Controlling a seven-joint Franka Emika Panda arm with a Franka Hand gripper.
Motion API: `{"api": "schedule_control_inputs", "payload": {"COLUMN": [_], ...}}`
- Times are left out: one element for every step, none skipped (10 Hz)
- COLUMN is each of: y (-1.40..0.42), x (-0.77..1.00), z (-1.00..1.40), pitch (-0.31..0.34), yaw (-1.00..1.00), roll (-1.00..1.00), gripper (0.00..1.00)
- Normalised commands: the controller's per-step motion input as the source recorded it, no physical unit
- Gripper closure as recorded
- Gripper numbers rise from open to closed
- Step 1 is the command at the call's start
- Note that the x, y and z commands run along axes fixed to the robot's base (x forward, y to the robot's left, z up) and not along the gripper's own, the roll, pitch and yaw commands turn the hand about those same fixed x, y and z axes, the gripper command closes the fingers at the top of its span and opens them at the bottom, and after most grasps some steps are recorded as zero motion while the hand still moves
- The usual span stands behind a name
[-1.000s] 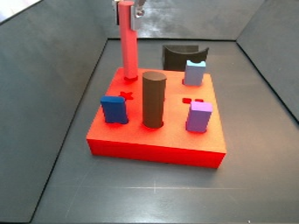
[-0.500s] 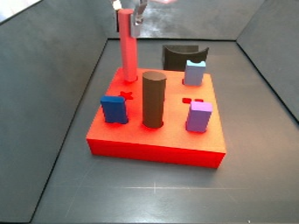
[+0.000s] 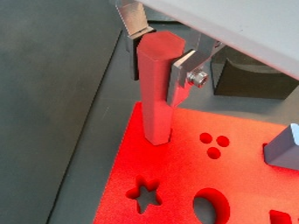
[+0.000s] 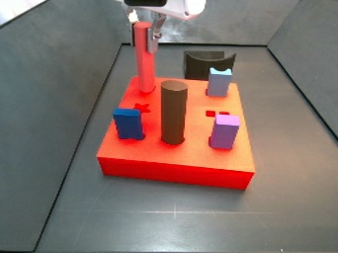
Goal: Pick up the hexagon object. Move up. Place the hexagon object on the fixture. Regrasp the hexagon object. Move to above the board. Insert the hexagon object.
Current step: Insert the hexagon object.
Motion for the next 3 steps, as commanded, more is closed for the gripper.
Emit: {"api": "schedule_control_inputs", "payload": {"y": [0.0, -0.03, 0.0], "x": [0.0, -0.04, 0.0], "z": [-0.09, -0.03, 0.0], "pitch": [0.0, -0.007, 0.0], "yaw": [0.0, 0.0, 0.0], "roll": [0.0, 0.0, 0.0], "gripper": [1.0, 1.0, 1.0]}}
